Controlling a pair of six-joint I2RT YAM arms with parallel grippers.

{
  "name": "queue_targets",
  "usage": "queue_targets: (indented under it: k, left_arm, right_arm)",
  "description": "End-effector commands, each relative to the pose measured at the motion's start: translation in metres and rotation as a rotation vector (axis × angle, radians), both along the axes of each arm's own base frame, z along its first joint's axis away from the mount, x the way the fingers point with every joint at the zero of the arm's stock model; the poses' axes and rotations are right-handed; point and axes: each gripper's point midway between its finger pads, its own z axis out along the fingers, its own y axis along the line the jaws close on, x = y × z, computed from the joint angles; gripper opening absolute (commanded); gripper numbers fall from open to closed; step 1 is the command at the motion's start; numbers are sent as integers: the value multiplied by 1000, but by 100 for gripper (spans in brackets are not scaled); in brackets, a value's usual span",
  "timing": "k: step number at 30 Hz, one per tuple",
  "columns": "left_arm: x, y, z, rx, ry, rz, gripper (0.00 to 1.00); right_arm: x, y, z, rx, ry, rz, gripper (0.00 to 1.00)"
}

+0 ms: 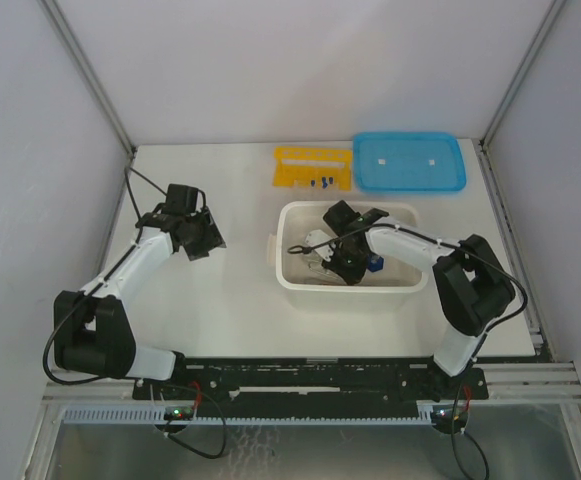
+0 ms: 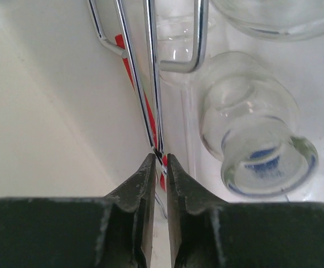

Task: Organize the chemistry lab equipment
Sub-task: Place the chemistry item in the storage box, then pick up the storage box lid at the center of the board.

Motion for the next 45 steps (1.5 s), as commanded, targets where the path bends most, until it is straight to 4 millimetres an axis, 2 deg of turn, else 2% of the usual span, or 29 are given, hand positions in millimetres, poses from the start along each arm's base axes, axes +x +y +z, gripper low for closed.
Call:
queue_targets:
  k: [1,8,12,15,17,20,23,25,28,29,32,33,34,36,40,43,45]
  left_arm:
    - [5,-3,10,0,-41,-16,54]
    - [4,-5,4,-10,-25,-23,54]
    - [6,-7,2,-19,-16,-28,54]
    - [8,-10,1,-26,-16,-34,54]
    - [9,-11,2,-31,-18,-36,54]
    - [12,-14,5,-36,-33,-43,55]
    - [15,-15,11,-38,-50,-46,55]
    - [16,-15,13,-39,-57,-46,55]
    - [19,-15,17,-39,-66,-43,55]
    - [20,-16,19,-39,-70,-43,55]
    - [22,-16,22,-40,-78,-42,55]
    - [23,-16,24,-40,-83,-44,55]
    - [25,-15,27,-37,-90,-44,55]
    - [26,-14,32,-28,-104,-43,55]
    - [29,-8,45,2,-139,-41,55]
    - [28,-3,52,28,-165,-35,55]
    - [27,1,57,44,-183,-30,55]
  right_arm:
    - [9,5,32,60,-113,-5,13]
    - [-4,5,85,178,-192,-3,20]
    - [-4,-2,114,221,-272,-40,25]
    - [7,-8,143,295,-372,-98,40]
    - [18,-12,166,366,-449,-157,51]
    - [40,-23,208,493,-580,-271,53]
    - [63,-41,253,619,-685,-428,55]
    - [85,-64,283,693,-730,-605,55]
    - [125,-115,306,763,-700,-955,50]
    - [139,-141,307,779,-665,-1092,46]
    - [178,-182,301,816,-490,-1370,32]
    - [193,-194,296,799,-459,-1423,31]
    - [204,-207,283,738,-440,-1480,33]
    - [236,-229,270,642,-484,-1525,36]
    - [276,-265,225,470,-515,-1613,42]
    - [292,-284,189,401,-483,-1641,46]
    - [296,-301,168,379,-458,-1684,46]
